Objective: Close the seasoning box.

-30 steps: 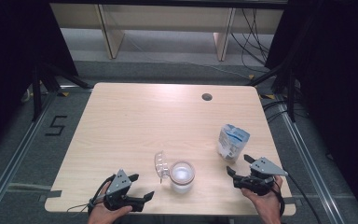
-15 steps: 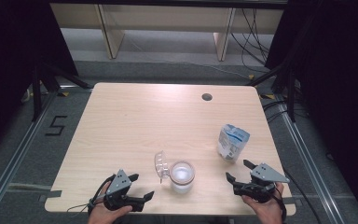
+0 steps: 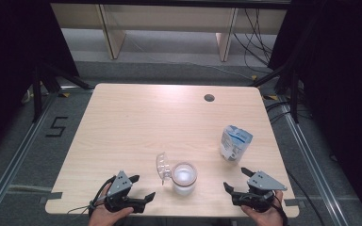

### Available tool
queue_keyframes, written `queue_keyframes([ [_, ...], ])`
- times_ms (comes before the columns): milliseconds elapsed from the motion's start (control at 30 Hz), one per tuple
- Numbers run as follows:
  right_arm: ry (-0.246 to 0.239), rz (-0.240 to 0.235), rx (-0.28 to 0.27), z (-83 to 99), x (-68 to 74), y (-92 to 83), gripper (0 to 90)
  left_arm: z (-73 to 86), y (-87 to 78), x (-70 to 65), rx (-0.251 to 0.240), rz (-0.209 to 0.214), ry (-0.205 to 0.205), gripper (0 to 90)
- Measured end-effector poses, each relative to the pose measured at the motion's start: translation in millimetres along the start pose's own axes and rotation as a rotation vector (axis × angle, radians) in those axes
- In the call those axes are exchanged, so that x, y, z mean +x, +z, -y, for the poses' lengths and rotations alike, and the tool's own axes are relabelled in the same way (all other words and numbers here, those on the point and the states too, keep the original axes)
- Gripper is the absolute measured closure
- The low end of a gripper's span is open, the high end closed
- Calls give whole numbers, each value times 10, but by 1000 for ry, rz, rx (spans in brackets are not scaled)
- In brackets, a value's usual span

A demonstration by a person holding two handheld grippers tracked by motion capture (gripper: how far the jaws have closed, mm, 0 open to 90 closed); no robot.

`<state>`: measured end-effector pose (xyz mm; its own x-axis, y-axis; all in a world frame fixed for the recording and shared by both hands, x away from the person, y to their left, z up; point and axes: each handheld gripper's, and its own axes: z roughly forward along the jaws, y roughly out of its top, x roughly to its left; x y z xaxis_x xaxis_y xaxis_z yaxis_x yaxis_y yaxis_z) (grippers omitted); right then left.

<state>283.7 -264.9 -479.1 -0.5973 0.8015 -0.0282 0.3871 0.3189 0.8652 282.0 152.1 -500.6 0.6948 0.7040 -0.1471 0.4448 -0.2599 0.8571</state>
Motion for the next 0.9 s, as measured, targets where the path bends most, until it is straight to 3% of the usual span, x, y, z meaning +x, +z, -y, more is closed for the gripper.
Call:
queue_keyframes([
  [200,-11,-31,2,3,21,18,178,3,-26,27,-10,1,-11,153],
  [267,-16,-14,-3,4,29,11,178,-2,-35,40,-18,0,-23,153],
  [333,-12,-29,8,10,51,11,178,-15,-37,36,-27,0,-40,155],
  [400,-13,-38,19,16,59,6,178,-35,-47,32,-20,1,-15,155],
  [433,-24,-39,14,16,63,7,178,-41,-43,9,-27,-3,-33,155],
  [667,-15,-43,13,22,83,0,182,-120,-60,-25,-53,21,-28,218],
  [700,-38,-35,-2,22,70,5,183,-135,-74,-30,-47,13,-18,240],
  [767,-28,-28,12,22,82,-9,184,-158,-94,-43,-55,3,-10,310],
  [800,-9,-38,25,24,97,-11,185,-171,-97,-46,-66,6,-14,359],
  [900,-29,-37,20,27,85,-10,188,-219,-117,-57,-79,7,5,522],
])
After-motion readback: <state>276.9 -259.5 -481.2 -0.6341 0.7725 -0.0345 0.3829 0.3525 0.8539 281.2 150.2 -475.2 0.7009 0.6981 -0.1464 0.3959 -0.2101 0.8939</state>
